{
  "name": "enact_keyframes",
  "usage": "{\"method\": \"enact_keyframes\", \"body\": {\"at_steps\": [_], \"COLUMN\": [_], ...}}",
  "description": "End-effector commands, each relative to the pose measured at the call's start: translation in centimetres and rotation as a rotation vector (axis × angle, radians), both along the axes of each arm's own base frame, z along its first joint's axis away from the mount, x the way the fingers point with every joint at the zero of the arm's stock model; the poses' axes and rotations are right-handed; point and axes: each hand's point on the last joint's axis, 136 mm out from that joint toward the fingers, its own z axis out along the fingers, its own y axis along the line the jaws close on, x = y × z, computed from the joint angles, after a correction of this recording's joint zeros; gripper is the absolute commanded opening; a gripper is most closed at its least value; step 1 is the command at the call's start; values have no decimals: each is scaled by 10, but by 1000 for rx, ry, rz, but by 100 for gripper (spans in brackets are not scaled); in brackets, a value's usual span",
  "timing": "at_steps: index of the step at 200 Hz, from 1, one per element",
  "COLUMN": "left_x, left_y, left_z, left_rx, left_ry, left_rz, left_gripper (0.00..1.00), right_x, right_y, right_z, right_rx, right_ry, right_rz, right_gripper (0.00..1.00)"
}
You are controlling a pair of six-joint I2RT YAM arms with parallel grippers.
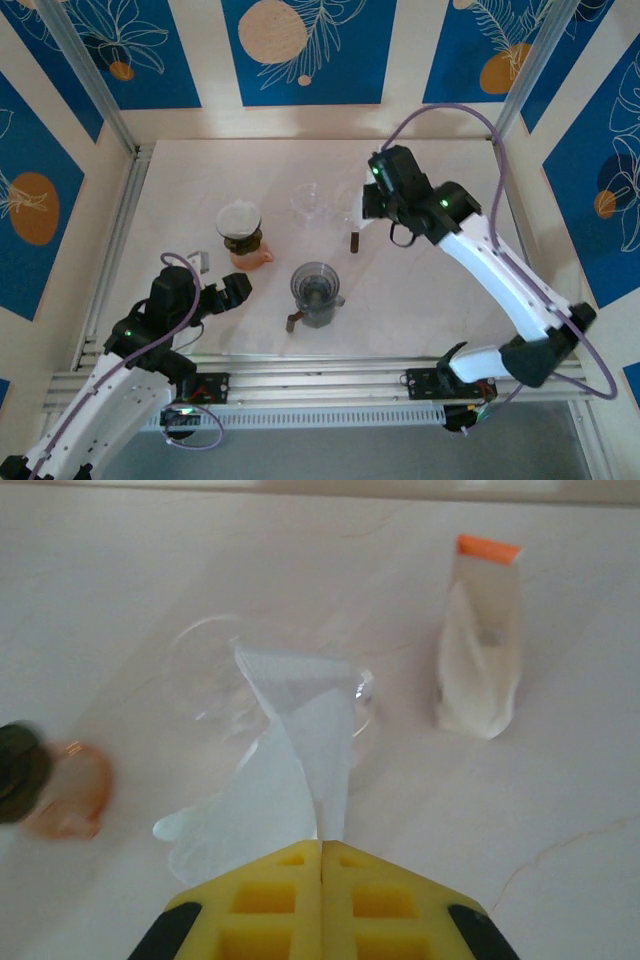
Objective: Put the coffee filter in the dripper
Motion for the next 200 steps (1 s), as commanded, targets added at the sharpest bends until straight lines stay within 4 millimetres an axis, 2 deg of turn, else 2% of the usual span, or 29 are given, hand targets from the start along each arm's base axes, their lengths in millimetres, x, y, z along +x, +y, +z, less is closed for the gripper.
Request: {"method": "enact_keyframes", "body": {"at_steps": [1, 20, 45, 68, 93, 112, 137, 200], "left_x": [-2, 0, 2, 2, 1, 0, -1, -1], "left_y": [-3, -4, -7, -8, -8, -9, -9, -13], "left_z": [5, 4, 2, 2, 1, 1, 1, 4], "left_rx": [2, -3, -18, -28, -29, -29, -27, -33], "left_ry": [-12, -11, -4, -2, 5, 8, 10, 10], "left_rz": [-31, -31, -29, -30, -32, -38, -44, -69], "left_gripper": [100, 100, 100, 100, 100, 100, 100, 100], "right_x": [-55, -87, -121, -141, -153, -159, -159, -130], "right_y": [0, 10, 32, 54, 77, 90, 96, 89], "right_z": [-2, 3, -2, -1, -1, -6, -22, -61], "right_rx": [59, 107, 167, 211, 283, 327, 367, 373], "right_ry": [126, 215, 379, 493, 606, 694, 795, 854], "right_rz": [48, 110, 194, 262, 303, 309, 264, 100], "right_gripper": [0, 0, 0, 0, 0, 0, 0, 0]}}
